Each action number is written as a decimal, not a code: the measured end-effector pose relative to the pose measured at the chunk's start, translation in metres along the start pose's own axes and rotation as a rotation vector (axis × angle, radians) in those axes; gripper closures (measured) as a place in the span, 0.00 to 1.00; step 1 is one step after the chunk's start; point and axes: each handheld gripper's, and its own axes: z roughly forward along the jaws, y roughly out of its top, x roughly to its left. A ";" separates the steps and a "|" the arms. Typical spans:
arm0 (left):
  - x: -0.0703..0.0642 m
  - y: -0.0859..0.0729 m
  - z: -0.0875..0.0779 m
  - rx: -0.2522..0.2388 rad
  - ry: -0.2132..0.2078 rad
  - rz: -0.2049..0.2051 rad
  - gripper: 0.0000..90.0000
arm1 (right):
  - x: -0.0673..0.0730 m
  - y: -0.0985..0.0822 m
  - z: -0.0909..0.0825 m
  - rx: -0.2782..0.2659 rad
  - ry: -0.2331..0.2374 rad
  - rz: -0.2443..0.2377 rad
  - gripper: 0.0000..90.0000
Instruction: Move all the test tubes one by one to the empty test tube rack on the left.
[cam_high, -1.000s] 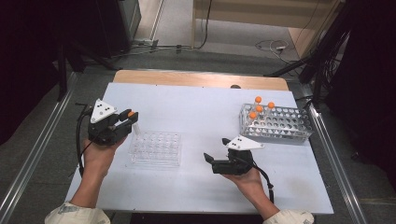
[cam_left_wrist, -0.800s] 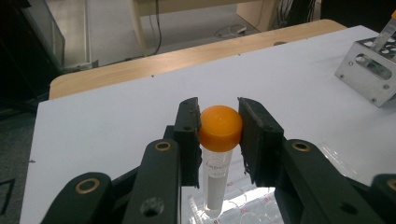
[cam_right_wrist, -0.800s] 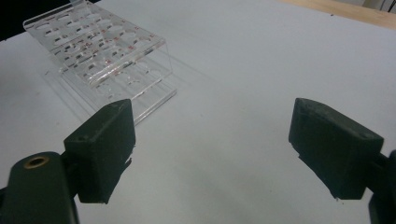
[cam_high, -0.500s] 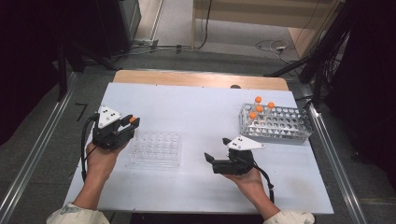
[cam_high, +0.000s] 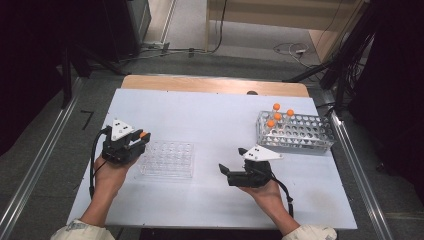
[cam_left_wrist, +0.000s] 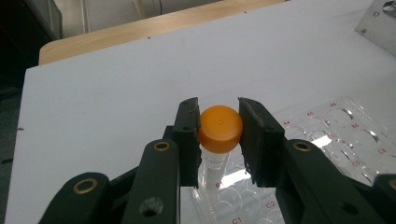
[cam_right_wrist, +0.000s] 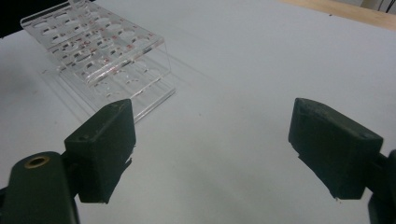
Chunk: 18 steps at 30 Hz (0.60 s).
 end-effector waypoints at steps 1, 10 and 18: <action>0.000 0.000 0.000 -0.001 -0.001 0.002 0.74 | 0.000 0.000 0.000 0.000 0.001 -0.001 0.15; 0.000 0.000 0.000 -0.006 -0.001 0.001 0.60 | 0.000 0.000 0.000 0.001 -0.001 -0.001 0.15; 0.003 0.000 0.000 -0.011 -0.027 -0.050 0.39 | -0.001 0.000 0.000 -0.001 -0.007 -0.001 0.15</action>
